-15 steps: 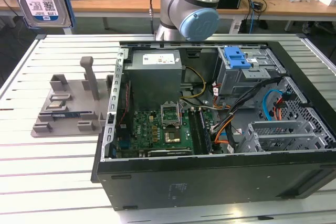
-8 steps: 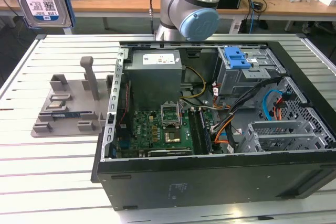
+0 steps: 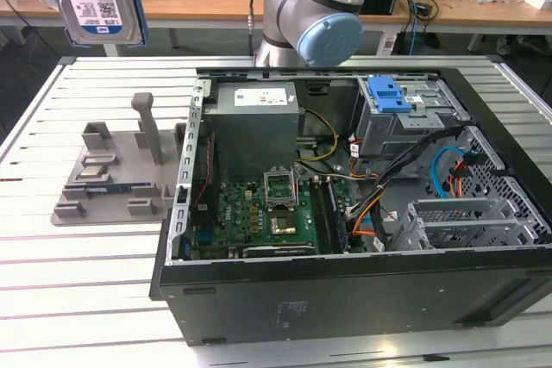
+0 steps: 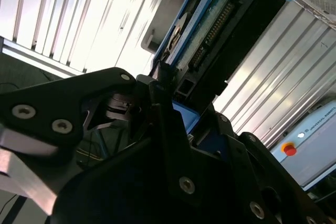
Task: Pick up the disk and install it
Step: 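Pick up the disk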
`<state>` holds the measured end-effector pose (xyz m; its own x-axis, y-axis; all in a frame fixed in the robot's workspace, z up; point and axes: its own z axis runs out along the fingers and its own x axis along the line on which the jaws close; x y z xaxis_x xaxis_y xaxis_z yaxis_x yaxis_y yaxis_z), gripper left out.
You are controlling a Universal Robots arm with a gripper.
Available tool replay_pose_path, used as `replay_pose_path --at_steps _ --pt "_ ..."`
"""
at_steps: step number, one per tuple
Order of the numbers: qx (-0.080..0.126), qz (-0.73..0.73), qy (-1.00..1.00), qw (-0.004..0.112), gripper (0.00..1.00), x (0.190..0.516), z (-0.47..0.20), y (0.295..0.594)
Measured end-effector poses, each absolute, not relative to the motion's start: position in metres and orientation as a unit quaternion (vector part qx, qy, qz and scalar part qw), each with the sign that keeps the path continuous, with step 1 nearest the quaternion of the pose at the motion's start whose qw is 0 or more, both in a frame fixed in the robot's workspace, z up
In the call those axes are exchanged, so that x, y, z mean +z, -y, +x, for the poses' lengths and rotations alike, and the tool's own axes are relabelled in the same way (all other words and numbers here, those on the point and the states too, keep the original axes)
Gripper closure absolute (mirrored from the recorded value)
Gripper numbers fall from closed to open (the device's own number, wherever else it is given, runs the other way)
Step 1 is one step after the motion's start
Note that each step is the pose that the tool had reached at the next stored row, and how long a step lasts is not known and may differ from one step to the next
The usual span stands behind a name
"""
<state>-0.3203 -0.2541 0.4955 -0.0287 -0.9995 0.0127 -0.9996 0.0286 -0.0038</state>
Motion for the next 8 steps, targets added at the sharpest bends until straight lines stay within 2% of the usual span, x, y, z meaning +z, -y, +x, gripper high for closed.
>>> replay_pose_path --at_steps 8 --pt "0.006 0.697 0.717 0.003 0.63 0.496 -0.279 0.254"
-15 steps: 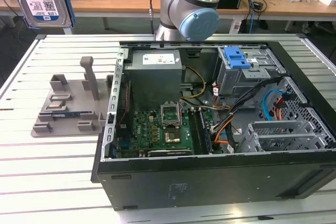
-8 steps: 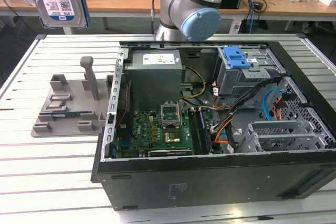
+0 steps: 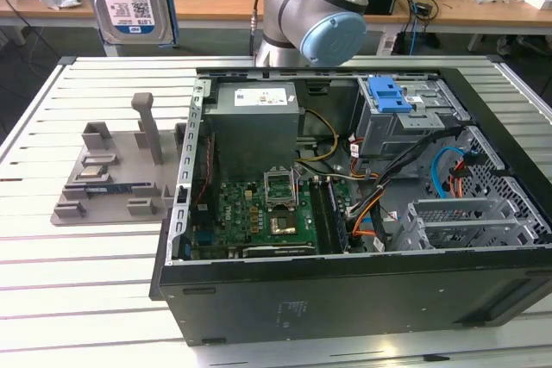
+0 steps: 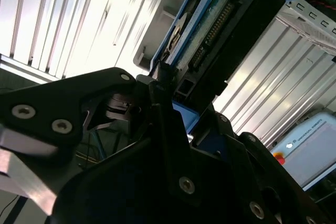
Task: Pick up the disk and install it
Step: 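Pick up the disk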
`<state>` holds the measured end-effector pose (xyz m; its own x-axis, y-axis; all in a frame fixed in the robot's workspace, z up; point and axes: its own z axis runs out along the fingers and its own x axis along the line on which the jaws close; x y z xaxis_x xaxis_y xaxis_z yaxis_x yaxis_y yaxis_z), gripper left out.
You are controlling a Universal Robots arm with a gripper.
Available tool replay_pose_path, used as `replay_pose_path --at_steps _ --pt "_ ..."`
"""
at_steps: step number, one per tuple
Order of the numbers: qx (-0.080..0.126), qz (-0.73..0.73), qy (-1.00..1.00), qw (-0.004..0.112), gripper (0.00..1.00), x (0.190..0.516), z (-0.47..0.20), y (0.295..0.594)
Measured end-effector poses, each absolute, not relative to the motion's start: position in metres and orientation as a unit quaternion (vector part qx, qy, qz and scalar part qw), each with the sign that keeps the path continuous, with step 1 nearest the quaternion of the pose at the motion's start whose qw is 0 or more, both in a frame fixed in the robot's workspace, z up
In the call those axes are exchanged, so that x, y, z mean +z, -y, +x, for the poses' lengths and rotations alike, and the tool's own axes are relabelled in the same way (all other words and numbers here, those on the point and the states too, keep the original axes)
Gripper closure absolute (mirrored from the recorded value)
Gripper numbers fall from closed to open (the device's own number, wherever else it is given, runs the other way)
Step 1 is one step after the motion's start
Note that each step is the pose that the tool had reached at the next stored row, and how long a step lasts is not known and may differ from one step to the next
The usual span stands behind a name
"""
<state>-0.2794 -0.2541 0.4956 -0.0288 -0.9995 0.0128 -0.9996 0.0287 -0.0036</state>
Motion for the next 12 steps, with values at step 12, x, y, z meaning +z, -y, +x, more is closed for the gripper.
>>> replay_pose_path --at_steps 12 --pt "0.006 0.697 0.717 0.003 0.63 0.496 -0.237 0.254"
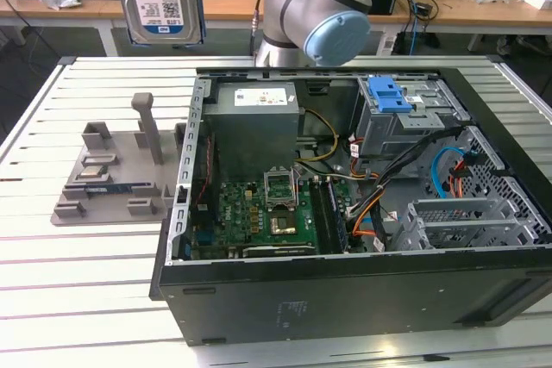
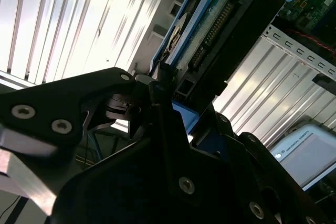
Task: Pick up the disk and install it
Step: 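Pick up the disk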
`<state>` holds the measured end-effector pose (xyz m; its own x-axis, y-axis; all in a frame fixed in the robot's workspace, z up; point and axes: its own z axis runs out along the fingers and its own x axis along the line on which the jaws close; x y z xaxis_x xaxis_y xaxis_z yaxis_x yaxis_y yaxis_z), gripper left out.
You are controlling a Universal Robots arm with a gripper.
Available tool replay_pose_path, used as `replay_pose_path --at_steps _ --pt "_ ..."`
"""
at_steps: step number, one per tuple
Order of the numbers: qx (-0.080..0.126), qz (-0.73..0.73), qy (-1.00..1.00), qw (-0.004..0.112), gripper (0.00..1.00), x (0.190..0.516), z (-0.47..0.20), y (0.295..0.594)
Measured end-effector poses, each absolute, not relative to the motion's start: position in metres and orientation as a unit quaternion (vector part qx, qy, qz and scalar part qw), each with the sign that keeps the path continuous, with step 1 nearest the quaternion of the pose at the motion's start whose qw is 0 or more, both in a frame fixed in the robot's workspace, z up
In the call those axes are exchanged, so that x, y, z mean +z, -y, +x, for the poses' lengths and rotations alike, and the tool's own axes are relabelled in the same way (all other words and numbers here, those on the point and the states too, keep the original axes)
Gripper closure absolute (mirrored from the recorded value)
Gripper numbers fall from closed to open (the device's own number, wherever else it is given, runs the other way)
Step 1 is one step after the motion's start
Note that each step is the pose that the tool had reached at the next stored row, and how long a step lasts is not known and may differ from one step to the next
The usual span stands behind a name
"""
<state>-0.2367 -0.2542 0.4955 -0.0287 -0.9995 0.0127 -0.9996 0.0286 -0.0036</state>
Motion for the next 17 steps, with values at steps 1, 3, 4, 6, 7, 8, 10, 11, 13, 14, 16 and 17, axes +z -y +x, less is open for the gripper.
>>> replay_pose_path --at_steps 1,3,4,6,7,8,10,11,13,14,16,17 --pt "0.006 0.697 0.717 0.003 0.63 0.495 -0.234 0.254" --pt "0.006 0.697 0.717 0.003 0.63 0.495 -0.227 0.255" --pt "0.006 0.697 0.717 0.003 0.63 0.495 -0.223 0.256" --pt "0.006 0.697 0.717 0.003 0.63 0.495 -0.219 0.256" --pt "0.006 0.697 0.717 0.003 0.63 0.495 -0.217 0.256" --pt "0.006 0.697 0.717 0.003 0.63 0.495 -0.215 0.257" --pt "0.006 0.697 0.717 0.003 0.63 0.495 -0.209 0.257" --pt "0.006 0.697 0.717 0.003 0.63 0.495 -0.206 0.257" --pt "0.006 0.697 0.717 0.003 0.63 0.495 -0.201 0.257" --pt "0.006 0.697 0.717 0.003 0.63 0.495 -0.198 0.258" --pt "0.006 0.697 0.717 0.003 0.63 0.495 -0.188 0.258" --pt "0.006 0.697 0.717 0.003 0.63 0.495 -0.185 0.258"
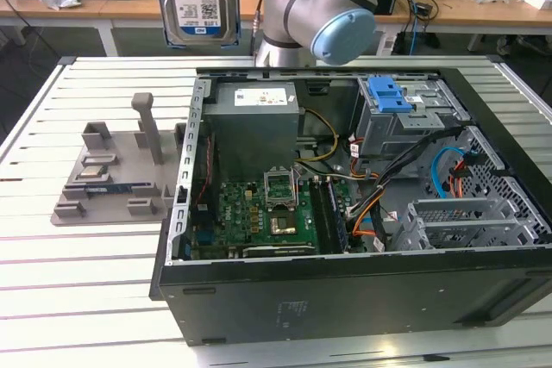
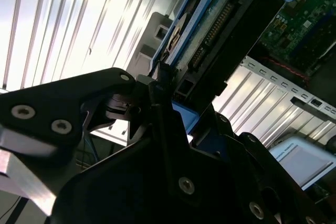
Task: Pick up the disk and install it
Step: 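Pick up the disk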
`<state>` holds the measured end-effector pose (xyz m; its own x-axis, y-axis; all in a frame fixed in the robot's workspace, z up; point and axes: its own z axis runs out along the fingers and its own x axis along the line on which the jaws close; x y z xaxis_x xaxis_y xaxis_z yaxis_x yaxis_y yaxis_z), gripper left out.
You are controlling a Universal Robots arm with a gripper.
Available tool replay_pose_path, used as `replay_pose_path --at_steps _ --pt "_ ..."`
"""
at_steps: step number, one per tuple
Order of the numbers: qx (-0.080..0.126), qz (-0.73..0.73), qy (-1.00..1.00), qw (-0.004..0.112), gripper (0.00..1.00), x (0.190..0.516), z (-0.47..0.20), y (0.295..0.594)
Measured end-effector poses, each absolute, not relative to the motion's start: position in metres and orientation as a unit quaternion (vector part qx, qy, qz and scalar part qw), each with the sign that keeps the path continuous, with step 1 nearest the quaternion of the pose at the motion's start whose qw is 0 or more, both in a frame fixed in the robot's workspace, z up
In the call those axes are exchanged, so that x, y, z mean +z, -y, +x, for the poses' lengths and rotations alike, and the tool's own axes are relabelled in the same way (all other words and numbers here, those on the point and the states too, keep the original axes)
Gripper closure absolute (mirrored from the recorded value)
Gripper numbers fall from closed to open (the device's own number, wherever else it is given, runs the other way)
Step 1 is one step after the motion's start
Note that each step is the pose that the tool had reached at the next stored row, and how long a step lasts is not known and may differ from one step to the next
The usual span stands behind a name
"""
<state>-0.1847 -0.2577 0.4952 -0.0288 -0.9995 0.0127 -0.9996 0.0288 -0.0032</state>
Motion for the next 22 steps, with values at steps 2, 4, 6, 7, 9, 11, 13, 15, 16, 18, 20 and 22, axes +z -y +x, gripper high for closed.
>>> replay_pose_path --at_steps 2,4,6,7,9,11,13,15,16,18,20,22 --pt "0.006 0.697 0.717 0.003 0.63 0.495 -0.179 0.258" --pt "0.005 0.697 0.717 0.004 0.63 0.495 -0.168 0.258" --pt "0.005 0.697 0.717 0.004 0.63 0.495 -0.159 0.258" --pt "0.005 0.697 0.717 0.004 0.63 0.495 -0.156 0.258" --pt "0.005 0.697 0.717 0.004 0.63 0.495 -0.148 0.258" --pt "0.005 0.697 0.717 0.004 0.63 0.495 -0.141 0.259" --pt "0.005 0.697 0.717 0.004 0.63 0.495 -0.128 0.259" --pt "0.005 0.697 0.717 0.004 0.63 0.495 -0.124 0.259" --pt "0.005 0.697 0.717 0.004 0.63 0.495 -0.122 0.259" --pt "0.005 0.697 0.717 0.004 0.63 0.495 -0.117 0.259" --pt "0.005 0.697 0.717 0.004 0.63 0.495 -0.113 0.259" --pt "0.005 0.697 0.717 0.004 0.63 0.495 -0.106 0.259"
